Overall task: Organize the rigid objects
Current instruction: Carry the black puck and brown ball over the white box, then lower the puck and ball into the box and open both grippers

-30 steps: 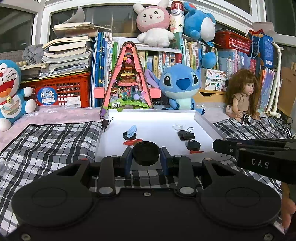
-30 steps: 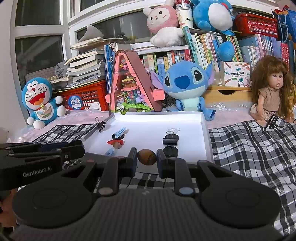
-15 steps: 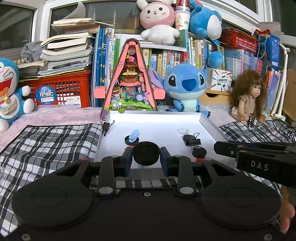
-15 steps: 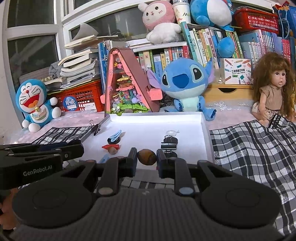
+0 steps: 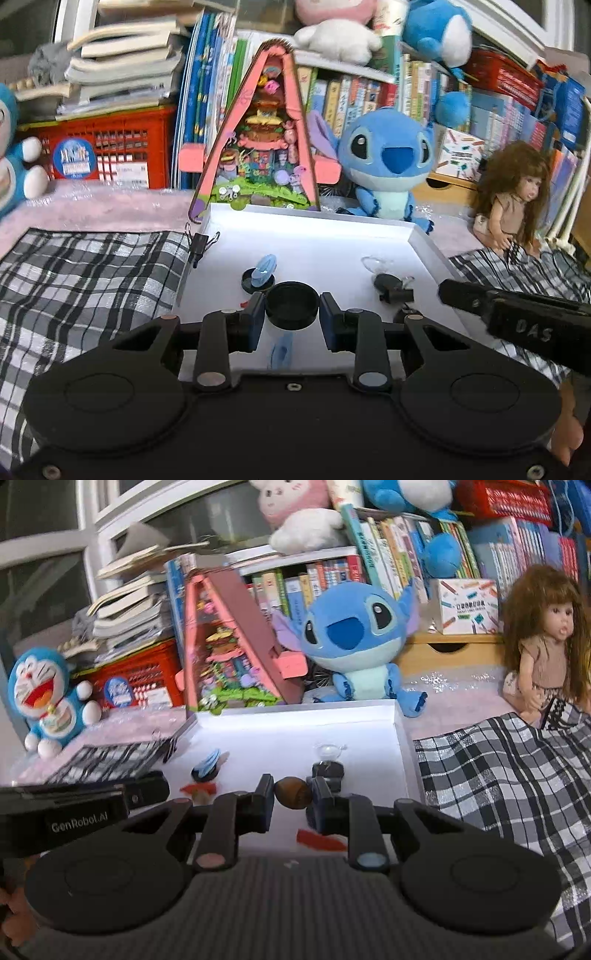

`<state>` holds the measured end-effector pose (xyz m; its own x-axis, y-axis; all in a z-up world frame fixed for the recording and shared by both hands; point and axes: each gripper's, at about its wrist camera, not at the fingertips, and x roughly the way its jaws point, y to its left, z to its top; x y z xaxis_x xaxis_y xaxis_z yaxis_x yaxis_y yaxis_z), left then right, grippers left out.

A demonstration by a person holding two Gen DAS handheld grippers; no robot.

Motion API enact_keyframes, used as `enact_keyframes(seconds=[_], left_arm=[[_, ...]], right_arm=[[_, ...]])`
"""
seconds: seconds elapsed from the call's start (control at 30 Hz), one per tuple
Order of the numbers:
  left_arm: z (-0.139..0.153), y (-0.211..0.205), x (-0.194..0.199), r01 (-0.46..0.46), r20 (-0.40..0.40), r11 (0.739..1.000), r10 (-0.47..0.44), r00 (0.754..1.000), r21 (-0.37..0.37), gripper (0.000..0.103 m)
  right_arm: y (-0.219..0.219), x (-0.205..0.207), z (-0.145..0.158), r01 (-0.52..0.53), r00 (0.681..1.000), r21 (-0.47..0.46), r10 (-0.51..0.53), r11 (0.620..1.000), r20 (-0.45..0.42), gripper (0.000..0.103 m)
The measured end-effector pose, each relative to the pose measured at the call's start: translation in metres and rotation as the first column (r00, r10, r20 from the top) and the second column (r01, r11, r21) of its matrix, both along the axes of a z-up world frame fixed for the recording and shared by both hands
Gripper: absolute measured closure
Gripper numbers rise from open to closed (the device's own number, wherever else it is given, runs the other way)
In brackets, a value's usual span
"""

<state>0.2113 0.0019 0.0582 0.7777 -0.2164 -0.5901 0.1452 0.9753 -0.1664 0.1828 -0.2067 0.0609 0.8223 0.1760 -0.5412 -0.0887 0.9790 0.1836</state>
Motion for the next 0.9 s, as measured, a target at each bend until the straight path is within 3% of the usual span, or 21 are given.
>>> enact_keyframes(seconds=[0.13, 0.33, 0.5, 0.9], left_arm=[[0.0, 0.003, 0.024, -0.007, -0.046, 1.0, 0.005, 0.999, -0.031, 0.073], [-0.001, 0.0, 0.056, -0.005, -0.075, 1.0, 0.005, 0.997, -0.012, 0.073], [-0.002, -0.003, 0.083, -0.01, -0.097, 1.0, 0.008, 0.995, -0.017, 0.073], [-0.02, -0.015, 0.127, -0.03, -0.107, 0.998, 0.035, 0.994, 0.053, 0.073]], right_arm=[[-0.011, 0.021, 0.007, 0.025, 0.999, 0.045, -0.023, 0.999, -0.031, 0.076], [-0.024, 0.053, 0.011, 0.045, 0.995, 0.114, -0.034, 0.992, -0.097, 0.076], [-0.025, 0.075, 0.008, 0.054, 0.99, 0.102, -0.04, 0.993, -0.133, 0.076], [-0.022, 0.118, -0.008, 0.059, 0.98, 0.07, -0.044, 0.996, -0.194, 0.076]])
